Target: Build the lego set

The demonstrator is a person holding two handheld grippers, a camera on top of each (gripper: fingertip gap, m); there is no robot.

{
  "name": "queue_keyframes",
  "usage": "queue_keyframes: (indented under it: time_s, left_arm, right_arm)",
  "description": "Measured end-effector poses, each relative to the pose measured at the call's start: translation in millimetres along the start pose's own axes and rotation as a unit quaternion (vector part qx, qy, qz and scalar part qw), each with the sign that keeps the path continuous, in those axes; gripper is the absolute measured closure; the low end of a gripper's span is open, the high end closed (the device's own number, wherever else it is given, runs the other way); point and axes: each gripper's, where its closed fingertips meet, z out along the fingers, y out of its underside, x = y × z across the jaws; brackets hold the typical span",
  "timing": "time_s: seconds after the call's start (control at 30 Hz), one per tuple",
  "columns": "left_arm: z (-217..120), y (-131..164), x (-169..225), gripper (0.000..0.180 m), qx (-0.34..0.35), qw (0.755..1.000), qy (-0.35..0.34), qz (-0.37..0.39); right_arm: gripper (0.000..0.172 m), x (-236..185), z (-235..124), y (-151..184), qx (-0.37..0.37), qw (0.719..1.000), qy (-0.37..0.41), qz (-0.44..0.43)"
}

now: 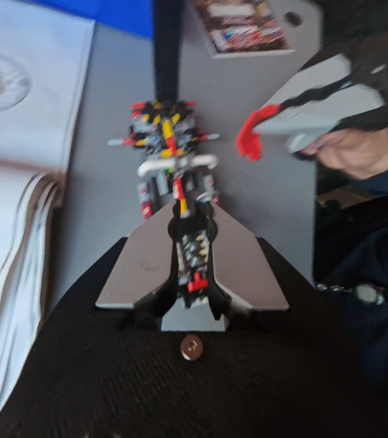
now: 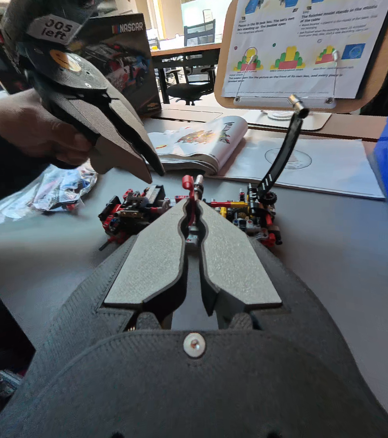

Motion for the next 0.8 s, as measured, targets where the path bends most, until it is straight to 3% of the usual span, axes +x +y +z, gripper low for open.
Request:
queue_keyframes:
  time_s: [0.13, 0.2, 0.4, 0.53, 0.6, 0.67, 0.8]
  left_arm:
    - [-9.8, 49.3, -30.6, 0.152, -0.051, 0.997, -0.049, -0.034]
    - [-2.1, 59.7, -21.5, 0.151, -0.048, 0.997, -0.002, -0.065]
    - [19.6, 54.9, 16.4, 0.153, -0.018, 0.989, 0.060, -0.131]
    - [30.2, 58.2, 60.2, 0.151, -0.028, 0.988, 0.096, -0.120]
    - [27.9, 53.7, 72.0, 0.151, -0.020, 0.989, 0.100, -0.103]
    - [22.4, 43.0, 63.9, 0.153, -0.010, 0.995, 0.062, -0.082]
    - [16.6, -6.7, 51.4, 0.159, 0.037, 0.999, 0.025, -0.025]
  right_arm:
    - [0.172, 12.4, -11.4, 12.1, -0.029, 0.999, -0.001, -0.014]
    - [0.172, 15.2, -12.1, 20.4, -0.047, 0.999, -0.008, -0.012]
    - [0.172, 6.8, -13.0, 27.6, -0.056, 0.996, -0.062, 0.017]
    - [0.172, 7.7, -15.8, 36.4, -0.088, 0.991, -0.092, 0.026]
    - [0.172, 11.8, -17.7, 42.3, -0.109, 0.989, -0.097, 0.026]
    - [0.172, 16.3, -21.0, 43.0, -0.112, 0.988, -0.104, 0.024]
    - [0.172, 21.7, -21.9, 38.9, -0.104, 0.985, -0.128, 0.045]
